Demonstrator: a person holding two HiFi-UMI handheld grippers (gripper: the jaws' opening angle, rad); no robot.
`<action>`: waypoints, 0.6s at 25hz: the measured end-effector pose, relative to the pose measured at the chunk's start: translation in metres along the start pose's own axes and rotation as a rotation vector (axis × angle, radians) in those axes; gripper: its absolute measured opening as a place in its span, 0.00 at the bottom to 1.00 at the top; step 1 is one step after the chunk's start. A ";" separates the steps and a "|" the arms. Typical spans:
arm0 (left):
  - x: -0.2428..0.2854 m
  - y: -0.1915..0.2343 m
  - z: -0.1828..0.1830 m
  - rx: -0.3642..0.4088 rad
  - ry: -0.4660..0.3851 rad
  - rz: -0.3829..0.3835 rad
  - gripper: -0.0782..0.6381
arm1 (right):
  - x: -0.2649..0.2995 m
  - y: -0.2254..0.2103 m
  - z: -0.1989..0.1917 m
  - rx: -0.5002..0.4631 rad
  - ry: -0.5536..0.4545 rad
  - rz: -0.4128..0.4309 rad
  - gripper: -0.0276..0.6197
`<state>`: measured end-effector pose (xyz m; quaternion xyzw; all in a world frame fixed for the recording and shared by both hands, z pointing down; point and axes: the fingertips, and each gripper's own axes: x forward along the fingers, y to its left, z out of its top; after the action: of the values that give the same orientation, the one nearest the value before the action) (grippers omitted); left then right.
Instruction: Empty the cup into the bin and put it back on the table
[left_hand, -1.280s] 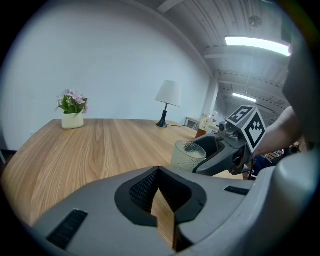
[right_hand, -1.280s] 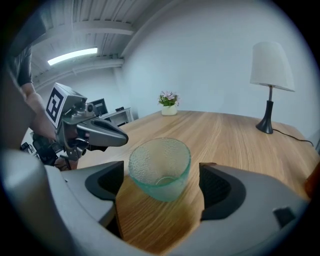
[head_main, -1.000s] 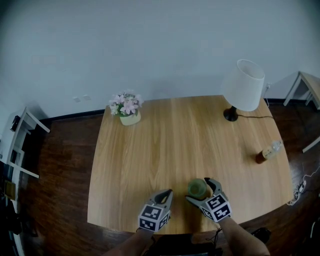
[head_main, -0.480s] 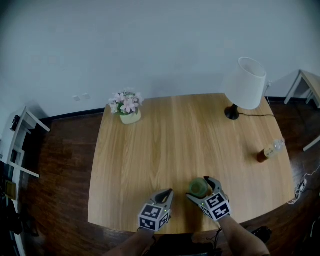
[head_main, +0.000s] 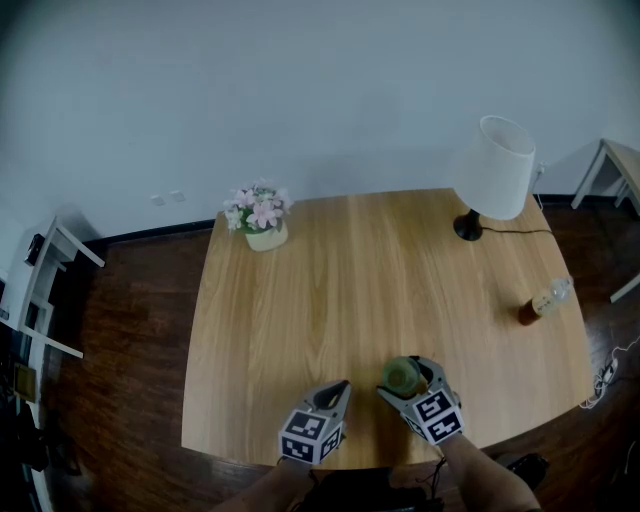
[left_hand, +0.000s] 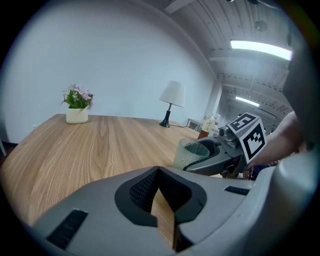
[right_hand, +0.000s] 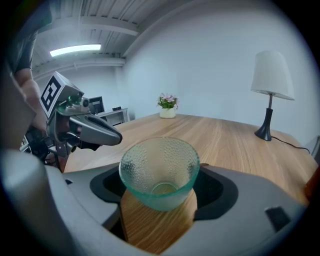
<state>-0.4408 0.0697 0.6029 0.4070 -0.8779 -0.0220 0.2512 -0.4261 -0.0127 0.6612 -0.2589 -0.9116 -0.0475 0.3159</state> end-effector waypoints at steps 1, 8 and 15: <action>0.000 0.000 0.000 0.000 0.000 -0.001 0.10 | 0.000 0.000 0.001 -0.001 -0.003 0.000 0.65; 0.000 0.000 -0.002 0.001 0.003 -0.010 0.10 | 0.000 0.000 0.001 0.018 -0.011 -0.005 0.65; 0.000 -0.001 -0.001 0.003 0.000 -0.016 0.10 | -0.001 0.000 0.002 0.021 -0.011 -0.003 0.65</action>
<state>-0.4401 0.0694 0.6036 0.4144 -0.8746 -0.0226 0.2506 -0.4267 -0.0119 0.6590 -0.2548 -0.9141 -0.0371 0.3133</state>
